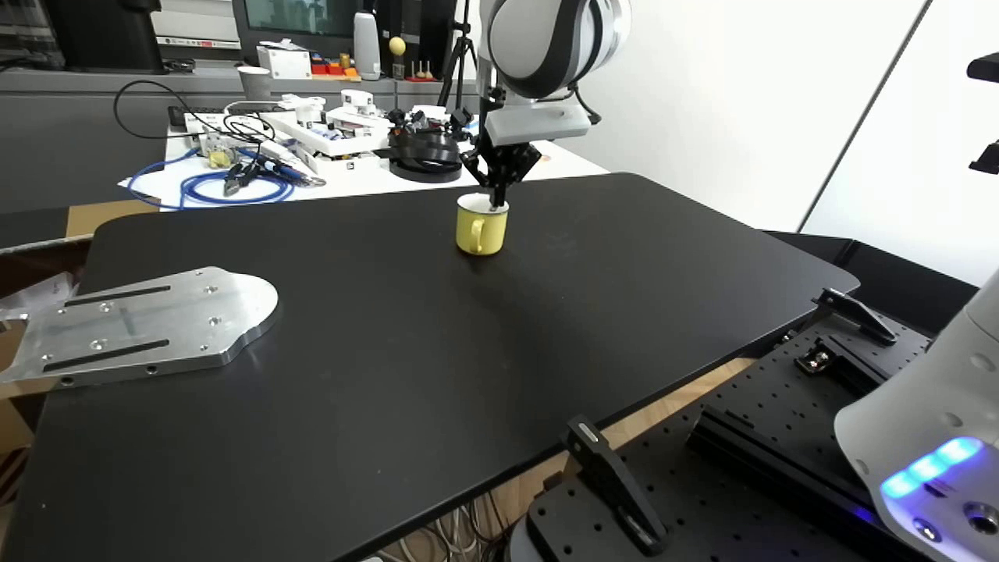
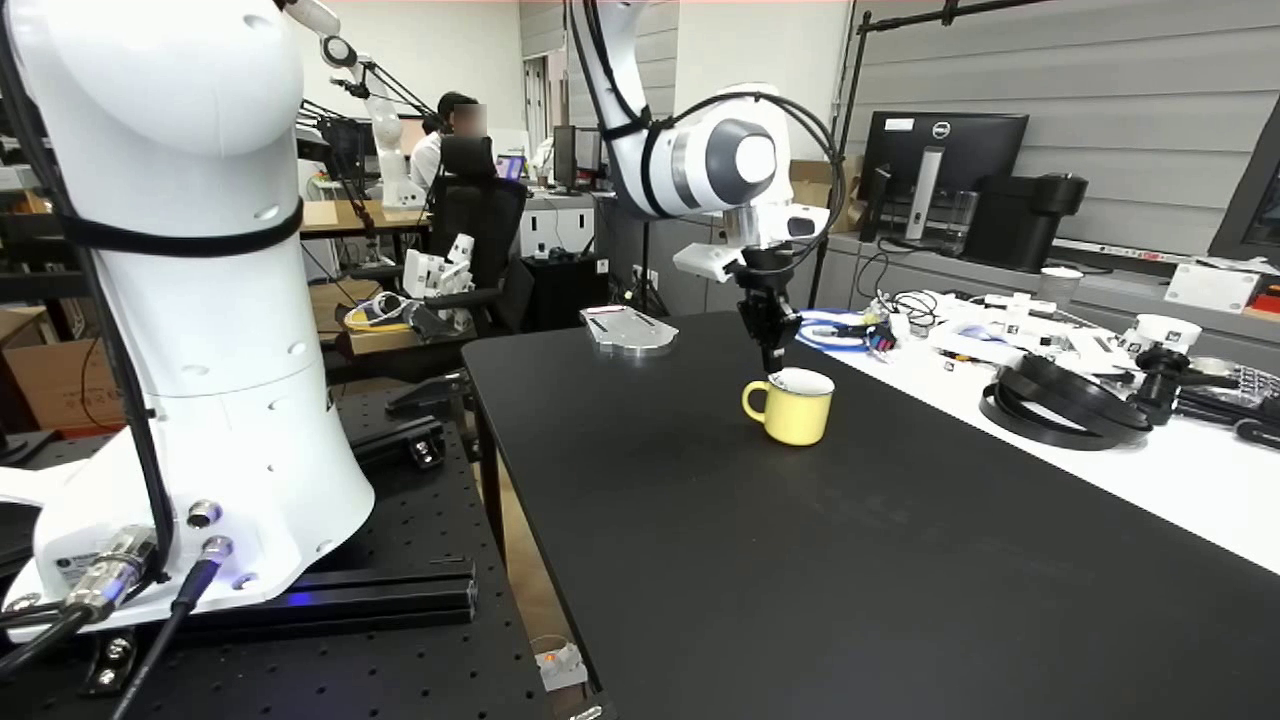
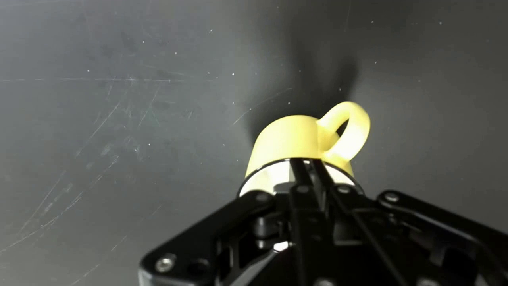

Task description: Remove the black and white pen from the yellow mug

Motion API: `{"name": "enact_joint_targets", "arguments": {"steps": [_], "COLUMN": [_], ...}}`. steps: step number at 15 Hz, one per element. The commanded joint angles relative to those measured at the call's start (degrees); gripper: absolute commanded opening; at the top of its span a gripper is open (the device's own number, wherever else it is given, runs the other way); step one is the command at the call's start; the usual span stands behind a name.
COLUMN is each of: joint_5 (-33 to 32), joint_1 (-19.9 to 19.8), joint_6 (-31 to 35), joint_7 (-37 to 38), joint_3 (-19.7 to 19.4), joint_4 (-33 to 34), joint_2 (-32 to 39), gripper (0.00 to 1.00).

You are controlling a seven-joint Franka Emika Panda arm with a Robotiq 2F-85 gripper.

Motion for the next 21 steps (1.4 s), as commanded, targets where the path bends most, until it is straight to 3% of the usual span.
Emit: {"name": "enact_joint_targets", "arguments": {"steps": [1, 15, 21], "joint_5": [2.84, 10.20, 11.44], "joint_1": [-4.03, -15.68, -18.51], "joint_6": [-4.48, -16.28, -19.35], "joint_7": [-1.99, -7.19, -8.75], "joint_3": [2.70, 8.26, 8.40], "joint_4": [2.40, 9.97, 12.47], "joint_2": [-1.84, -8.26, -9.35], "gripper": [0.01, 0.01, 0.01]}}
